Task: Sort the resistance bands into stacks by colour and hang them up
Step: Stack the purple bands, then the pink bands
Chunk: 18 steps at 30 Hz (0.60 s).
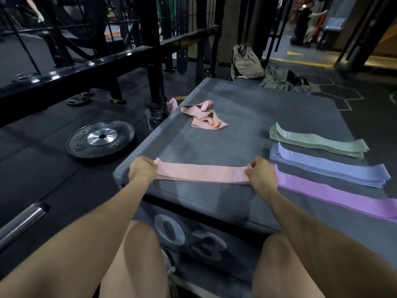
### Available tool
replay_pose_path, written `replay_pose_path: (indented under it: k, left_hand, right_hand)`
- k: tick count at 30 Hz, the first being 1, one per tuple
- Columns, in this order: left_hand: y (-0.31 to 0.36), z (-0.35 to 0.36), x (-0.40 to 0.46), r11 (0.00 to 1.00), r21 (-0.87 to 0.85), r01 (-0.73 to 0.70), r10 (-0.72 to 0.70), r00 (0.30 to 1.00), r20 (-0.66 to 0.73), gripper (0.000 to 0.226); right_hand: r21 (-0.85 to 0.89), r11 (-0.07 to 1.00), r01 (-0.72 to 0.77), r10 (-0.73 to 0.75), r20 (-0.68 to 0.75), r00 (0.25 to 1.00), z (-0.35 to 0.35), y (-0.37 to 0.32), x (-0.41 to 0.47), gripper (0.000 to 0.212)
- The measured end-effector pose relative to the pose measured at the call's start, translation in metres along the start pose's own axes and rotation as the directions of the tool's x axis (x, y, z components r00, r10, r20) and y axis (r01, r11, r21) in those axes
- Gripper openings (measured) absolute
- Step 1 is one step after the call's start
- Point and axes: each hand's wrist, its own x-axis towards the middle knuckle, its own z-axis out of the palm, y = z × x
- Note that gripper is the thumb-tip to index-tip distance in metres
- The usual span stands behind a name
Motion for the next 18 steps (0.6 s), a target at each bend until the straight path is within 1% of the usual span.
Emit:
replay_pose_path:
  k: [5,8,10,11,12,13,14,16,18]
  left_hand:
    - [0.001,0.0,-0.002,1.0,-0.009,-0.005,0.005,1.0,-0.01,0.021]
    - [0.002,-0.001,-0.004,0.998,0.053,-0.032,0.033,0.999,-0.022,0.018]
    - [0.001,-0.001,-0.003,0.992,0.098,-0.082,0.089,0.993,-0.072,0.028]
    - [0.0,-0.001,-0.004,0.982,0.116,-0.148,0.16,0.982,-0.104,0.031]
    - [-0.001,-0.001,-0.004,0.959,0.132,-0.25,0.266,0.956,-0.123,0.032]
    - [-0.001,0.0,-0.003,0.917,0.147,-0.37,0.387,0.916,-0.109,0.033]
    - [-0.001,0.0,-0.003,0.86,0.157,-0.486,0.5,0.864,-0.06,0.035]
    - [0.001,0.001,-0.001,0.728,0.176,-0.663,0.653,0.748,0.116,0.044]
    - [0.004,0.003,0.001,0.602,0.207,-0.771,0.708,0.635,0.307,0.058]
  right_hand:
    - [0.005,0.999,0.031,-0.031,-0.011,0.999,0.002,-0.001,-0.001,0.022]
    - [0.006,0.998,0.056,-0.055,-0.026,0.998,0.002,-0.001,0.001,0.029]
    - [-0.013,0.994,0.105,-0.106,-0.047,0.993,0.001,-0.001,0.001,0.036]
    - [-0.029,0.987,0.156,-0.157,-0.048,0.986,0.001,-0.003,0.0,0.038]
    - [-0.045,0.973,0.228,-0.23,-0.03,0.973,0.001,-0.006,0.0,0.04]
    - [-0.052,0.948,0.315,-0.315,0.01,0.949,0.002,-0.009,-0.002,0.041]
    - [-0.045,0.918,0.394,-0.391,0.069,0.918,0.005,-0.013,-0.003,0.043]
    - [-0.039,0.861,0.507,-0.488,0.215,0.846,0.01,-0.02,-0.004,0.049]
    - [-0.068,0.815,0.576,-0.521,0.352,0.778,0.016,-0.026,-0.002,0.061]
